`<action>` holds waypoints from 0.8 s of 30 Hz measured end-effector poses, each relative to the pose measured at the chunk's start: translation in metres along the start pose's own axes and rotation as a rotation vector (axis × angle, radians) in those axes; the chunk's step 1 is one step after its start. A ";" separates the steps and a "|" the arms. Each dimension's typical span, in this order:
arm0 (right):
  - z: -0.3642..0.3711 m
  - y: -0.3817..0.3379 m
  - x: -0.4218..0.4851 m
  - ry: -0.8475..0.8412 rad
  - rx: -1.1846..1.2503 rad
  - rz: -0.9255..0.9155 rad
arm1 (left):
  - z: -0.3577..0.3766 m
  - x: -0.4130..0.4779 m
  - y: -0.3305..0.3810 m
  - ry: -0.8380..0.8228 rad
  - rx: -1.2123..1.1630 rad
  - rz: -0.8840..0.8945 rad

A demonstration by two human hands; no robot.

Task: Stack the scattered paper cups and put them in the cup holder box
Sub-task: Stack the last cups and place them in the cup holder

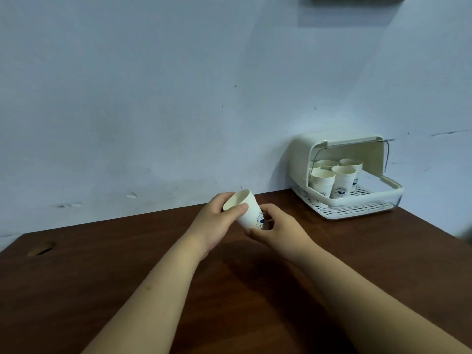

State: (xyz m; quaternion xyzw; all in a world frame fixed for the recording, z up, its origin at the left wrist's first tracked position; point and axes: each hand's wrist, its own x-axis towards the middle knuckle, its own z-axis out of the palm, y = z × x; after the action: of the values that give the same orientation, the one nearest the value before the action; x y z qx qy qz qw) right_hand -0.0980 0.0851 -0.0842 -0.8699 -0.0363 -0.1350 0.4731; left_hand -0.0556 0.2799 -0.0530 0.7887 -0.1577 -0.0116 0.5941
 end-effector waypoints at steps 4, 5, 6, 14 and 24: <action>-0.027 0.017 -0.012 0.003 -0.066 0.021 | 0.037 0.000 0.004 -0.081 0.072 0.022; -0.035 0.021 -0.014 0.017 -0.081 0.021 | 0.047 0.003 0.004 -0.097 0.085 0.031; -0.043 0.026 -0.016 0.035 -0.088 0.024 | 0.057 0.006 0.006 -0.112 0.087 0.040; -0.144 0.062 -0.007 0.297 -0.194 0.110 | 0.140 0.046 0.015 -0.209 -0.006 -0.077; -0.258 0.093 0.061 0.641 -0.172 0.144 | 0.205 0.104 -0.025 -0.183 0.591 -0.073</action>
State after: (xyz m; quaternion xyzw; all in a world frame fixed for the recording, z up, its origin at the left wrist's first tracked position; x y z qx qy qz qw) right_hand -0.0732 -0.1846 -0.0106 -0.8202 0.1873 -0.3705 0.3937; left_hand 0.0065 0.0675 -0.1190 0.9281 -0.1790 -0.0576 0.3215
